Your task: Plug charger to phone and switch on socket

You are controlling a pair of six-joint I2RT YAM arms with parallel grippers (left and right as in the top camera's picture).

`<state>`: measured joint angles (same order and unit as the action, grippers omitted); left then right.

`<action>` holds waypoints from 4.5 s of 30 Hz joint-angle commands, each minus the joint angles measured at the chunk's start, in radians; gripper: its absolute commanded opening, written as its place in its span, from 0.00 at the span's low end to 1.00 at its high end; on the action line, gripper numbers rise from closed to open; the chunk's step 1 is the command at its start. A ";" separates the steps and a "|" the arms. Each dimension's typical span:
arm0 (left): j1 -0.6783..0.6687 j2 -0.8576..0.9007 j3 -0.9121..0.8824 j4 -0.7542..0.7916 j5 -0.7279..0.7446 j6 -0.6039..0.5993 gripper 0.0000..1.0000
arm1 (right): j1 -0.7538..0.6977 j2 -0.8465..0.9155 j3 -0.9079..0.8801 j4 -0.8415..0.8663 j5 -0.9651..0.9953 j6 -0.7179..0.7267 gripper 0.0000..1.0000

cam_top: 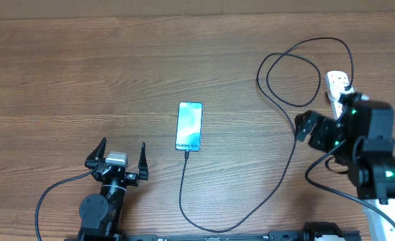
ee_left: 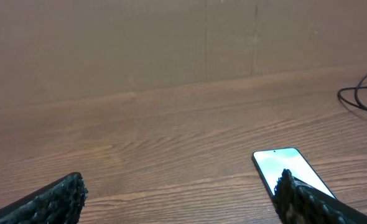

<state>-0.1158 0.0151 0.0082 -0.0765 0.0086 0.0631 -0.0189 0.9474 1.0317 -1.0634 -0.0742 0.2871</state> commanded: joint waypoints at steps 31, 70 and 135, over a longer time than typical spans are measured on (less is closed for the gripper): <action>0.002 -0.011 -0.003 -0.002 -0.012 0.023 0.99 | 0.003 -0.134 -0.154 0.003 0.055 -0.008 1.00; 0.002 -0.011 -0.003 -0.002 -0.012 0.023 1.00 | 0.035 -0.276 -0.439 0.145 0.028 -0.006 1.00; 0.002 -0.011 -0.003 -0.002 -0.012 0.023 1.00 | 0.035 -0.637 -0.636 1.009 0.028 -0.004 1.00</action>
<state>-0.1158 0.0151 0.0082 -0.0769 0.0059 0.0631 0.0093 0.3443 0.4362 -0.0689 -0.0452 0.2871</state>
